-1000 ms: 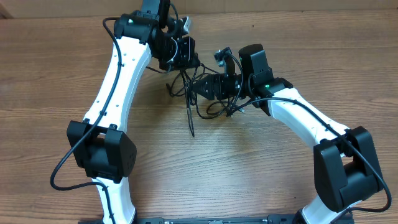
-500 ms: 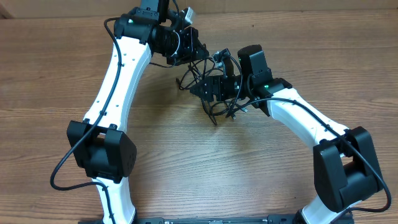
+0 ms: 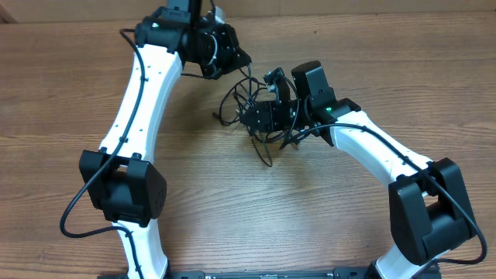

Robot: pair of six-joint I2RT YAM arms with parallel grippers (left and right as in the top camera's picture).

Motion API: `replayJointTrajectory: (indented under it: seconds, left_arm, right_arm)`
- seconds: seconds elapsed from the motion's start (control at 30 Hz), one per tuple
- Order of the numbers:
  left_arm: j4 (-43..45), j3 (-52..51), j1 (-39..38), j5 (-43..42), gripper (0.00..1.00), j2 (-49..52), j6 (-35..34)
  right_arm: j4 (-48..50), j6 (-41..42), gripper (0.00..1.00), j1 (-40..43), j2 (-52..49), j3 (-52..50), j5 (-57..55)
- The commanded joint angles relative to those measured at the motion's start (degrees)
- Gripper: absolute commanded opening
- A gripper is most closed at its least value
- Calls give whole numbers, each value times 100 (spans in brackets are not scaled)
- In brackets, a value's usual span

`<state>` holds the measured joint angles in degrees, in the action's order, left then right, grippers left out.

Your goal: Untangle cables

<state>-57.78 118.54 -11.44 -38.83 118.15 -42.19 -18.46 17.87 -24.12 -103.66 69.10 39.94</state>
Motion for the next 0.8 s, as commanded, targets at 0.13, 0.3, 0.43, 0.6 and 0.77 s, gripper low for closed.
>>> replayJointTrajectory:
  seconds: [0.13, 0.3, 0.43, 0.6, 0.77]
  left_arm:
    - [245, 72, 487, -470, 4, -72, -372]
    - [210, 70, 636, -404, 4, -72, -299]
    - [94, 70, 640, -179, 4, -72, -142]
    - [-186, 70, 619, -122, 4, -70, 358]
    - [-501, 70, 610, -157, 4, -70, 457]
  right_arm:
    - [-494, -26, 36, -37, -4, 61, -1318]
    - [-592, -28, 43, -35, -4, 61, -1834]
    - [-590, -31, 51, -24, 7, 87, -1821]
    - [-612, -592, 56, -7, 179, 479, -1156]
    - [-474, -927, 63, -2, 319, 914, -1161]
